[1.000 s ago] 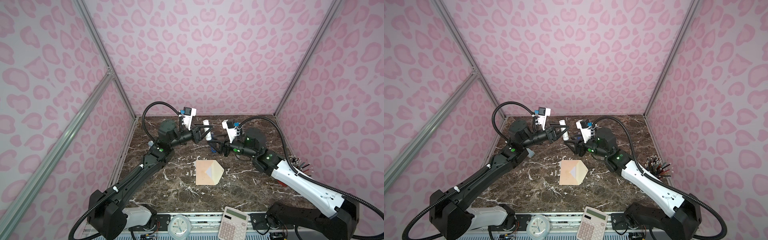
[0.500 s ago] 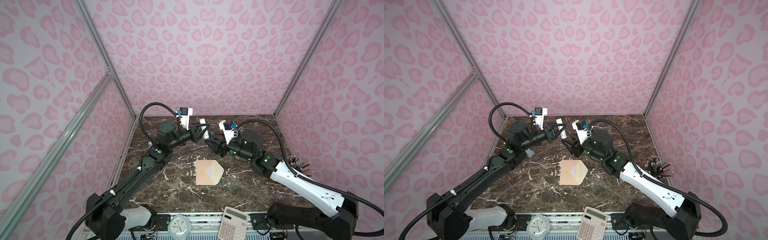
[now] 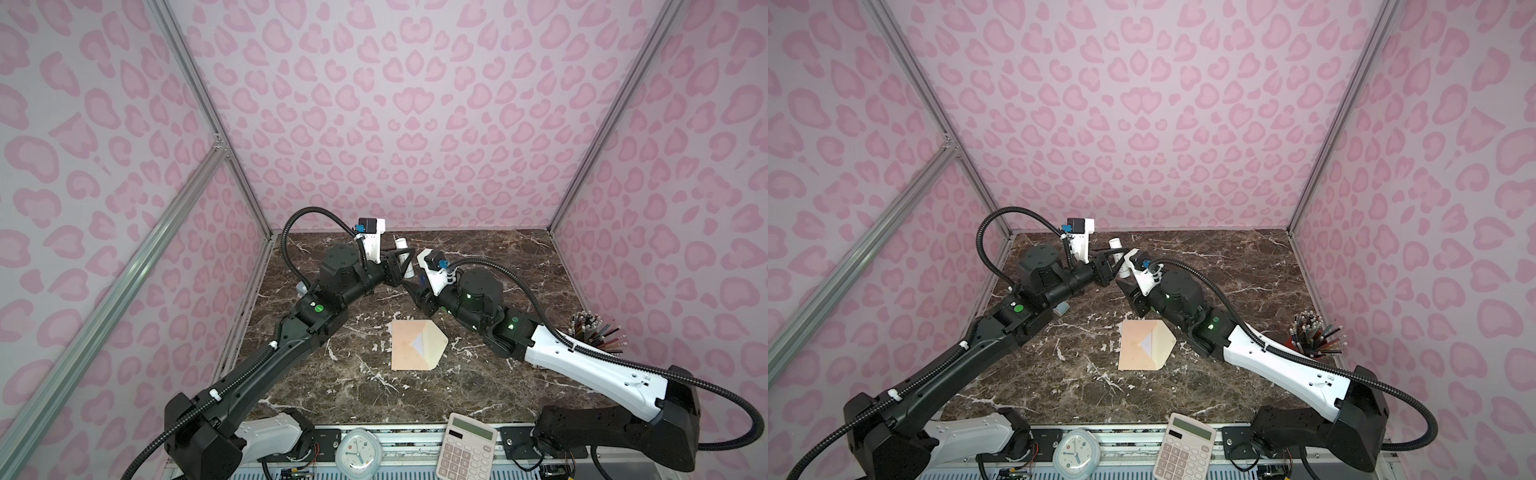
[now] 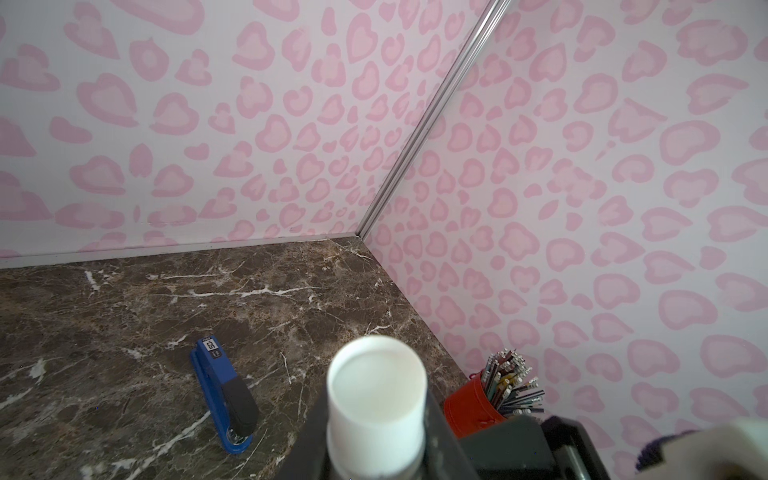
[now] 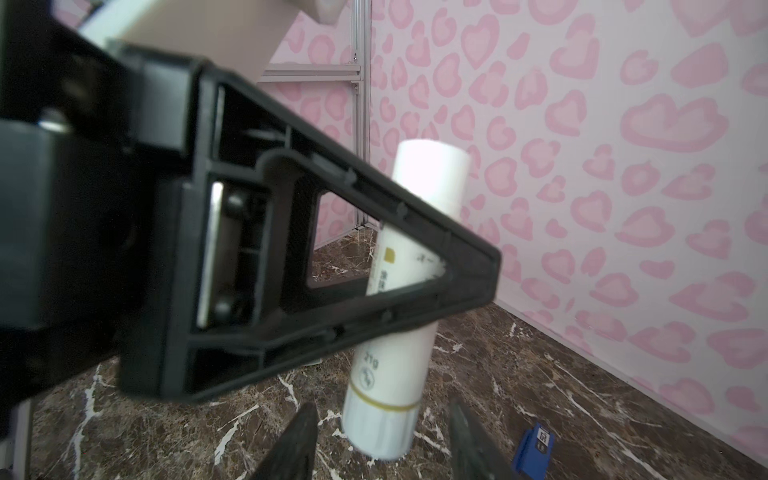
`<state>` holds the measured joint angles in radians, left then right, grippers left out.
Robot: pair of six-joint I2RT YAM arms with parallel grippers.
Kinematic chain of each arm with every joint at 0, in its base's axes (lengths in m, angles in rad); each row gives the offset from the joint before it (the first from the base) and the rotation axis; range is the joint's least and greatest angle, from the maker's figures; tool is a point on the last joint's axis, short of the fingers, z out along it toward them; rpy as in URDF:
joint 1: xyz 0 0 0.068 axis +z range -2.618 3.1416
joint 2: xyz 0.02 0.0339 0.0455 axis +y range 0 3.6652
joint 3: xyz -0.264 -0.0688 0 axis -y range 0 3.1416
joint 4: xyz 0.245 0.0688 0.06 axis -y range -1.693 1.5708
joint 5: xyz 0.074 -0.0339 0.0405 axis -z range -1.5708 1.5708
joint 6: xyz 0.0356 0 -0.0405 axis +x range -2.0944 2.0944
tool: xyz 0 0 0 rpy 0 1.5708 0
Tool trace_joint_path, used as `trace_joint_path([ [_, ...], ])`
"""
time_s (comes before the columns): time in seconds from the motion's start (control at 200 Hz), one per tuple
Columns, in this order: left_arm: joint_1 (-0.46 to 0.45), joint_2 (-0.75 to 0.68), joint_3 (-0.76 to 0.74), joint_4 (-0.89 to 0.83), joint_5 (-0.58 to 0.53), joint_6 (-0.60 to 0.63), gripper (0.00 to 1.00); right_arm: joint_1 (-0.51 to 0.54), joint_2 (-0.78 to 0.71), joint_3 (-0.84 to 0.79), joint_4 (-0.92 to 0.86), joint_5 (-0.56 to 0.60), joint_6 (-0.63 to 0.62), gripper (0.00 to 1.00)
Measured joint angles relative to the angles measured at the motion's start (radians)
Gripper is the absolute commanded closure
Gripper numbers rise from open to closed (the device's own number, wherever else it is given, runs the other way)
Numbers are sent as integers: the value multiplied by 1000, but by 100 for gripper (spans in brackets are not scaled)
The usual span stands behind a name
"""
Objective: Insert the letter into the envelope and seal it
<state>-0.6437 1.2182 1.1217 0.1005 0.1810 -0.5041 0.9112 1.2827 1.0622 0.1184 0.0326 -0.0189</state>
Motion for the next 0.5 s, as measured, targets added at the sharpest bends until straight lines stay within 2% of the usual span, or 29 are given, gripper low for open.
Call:
trace_joint_path([
  [0.195, -8, -3, -7, 3, -35, 0, 96, 11, 22, 1, 30, 50, -21, 58],
  [0.5, -14, -5, -23, 27, -45, 0, 96, 14, 35, 22, 40, 65, -20, 71],
])
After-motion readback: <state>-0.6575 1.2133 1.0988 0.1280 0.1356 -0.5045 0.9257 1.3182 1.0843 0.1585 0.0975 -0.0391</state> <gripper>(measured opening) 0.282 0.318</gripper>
